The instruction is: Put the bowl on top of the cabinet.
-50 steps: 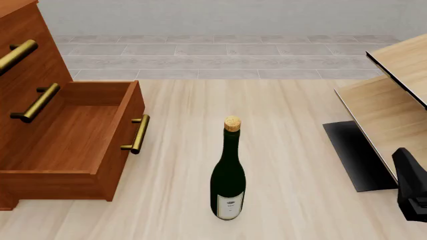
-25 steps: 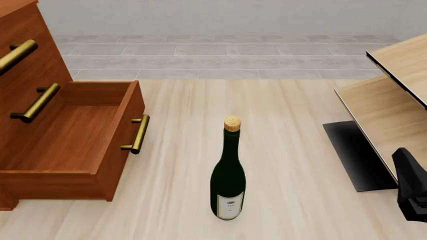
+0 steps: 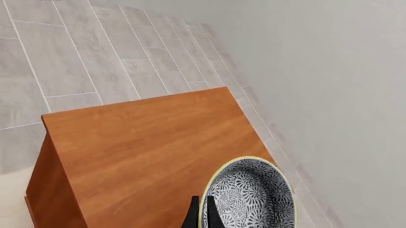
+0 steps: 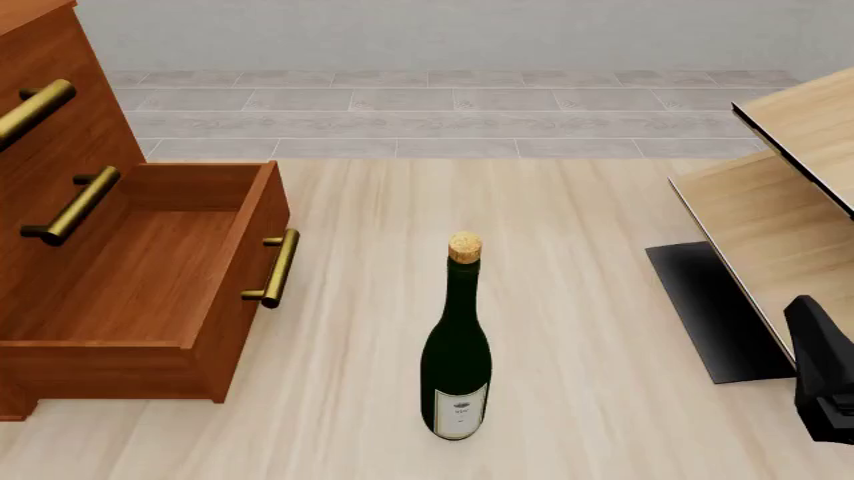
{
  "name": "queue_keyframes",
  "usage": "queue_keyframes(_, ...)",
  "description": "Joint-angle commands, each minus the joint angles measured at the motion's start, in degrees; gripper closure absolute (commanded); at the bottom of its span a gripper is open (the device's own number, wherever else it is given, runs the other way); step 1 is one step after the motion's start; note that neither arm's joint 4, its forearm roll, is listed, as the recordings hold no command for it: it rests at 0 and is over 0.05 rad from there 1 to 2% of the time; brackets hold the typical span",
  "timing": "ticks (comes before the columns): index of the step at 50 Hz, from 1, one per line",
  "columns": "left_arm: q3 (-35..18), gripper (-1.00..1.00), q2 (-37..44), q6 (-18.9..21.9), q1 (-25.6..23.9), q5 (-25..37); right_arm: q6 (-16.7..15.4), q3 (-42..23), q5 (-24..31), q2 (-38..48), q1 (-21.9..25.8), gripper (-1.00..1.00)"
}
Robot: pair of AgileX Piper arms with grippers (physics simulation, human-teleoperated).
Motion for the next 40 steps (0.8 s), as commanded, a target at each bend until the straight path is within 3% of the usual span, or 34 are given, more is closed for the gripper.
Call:
queue_keyframes(1,0.3,1.00,1.0,1.1,0.5,-1.1,0.0,0.0,0.0,0.0,0.0,-1.00)
queue_keyframes(31,1.7,1.00,3.4,2.3,1.2,-3.4,0.0,0.0,0.0,0.0,0.0,-1.00)
queue_keyframes(32,1.6,-1.00,2.8,3.0,1.7,-3.6,0.0,0.0,0.0,0.0,0.0,-1.00)
queue_keyframes(40,1.8,-1.00,2.5,2.1,1.1,-3.3,0.0,0.0,0.0,0.0,0.0,-1.00)
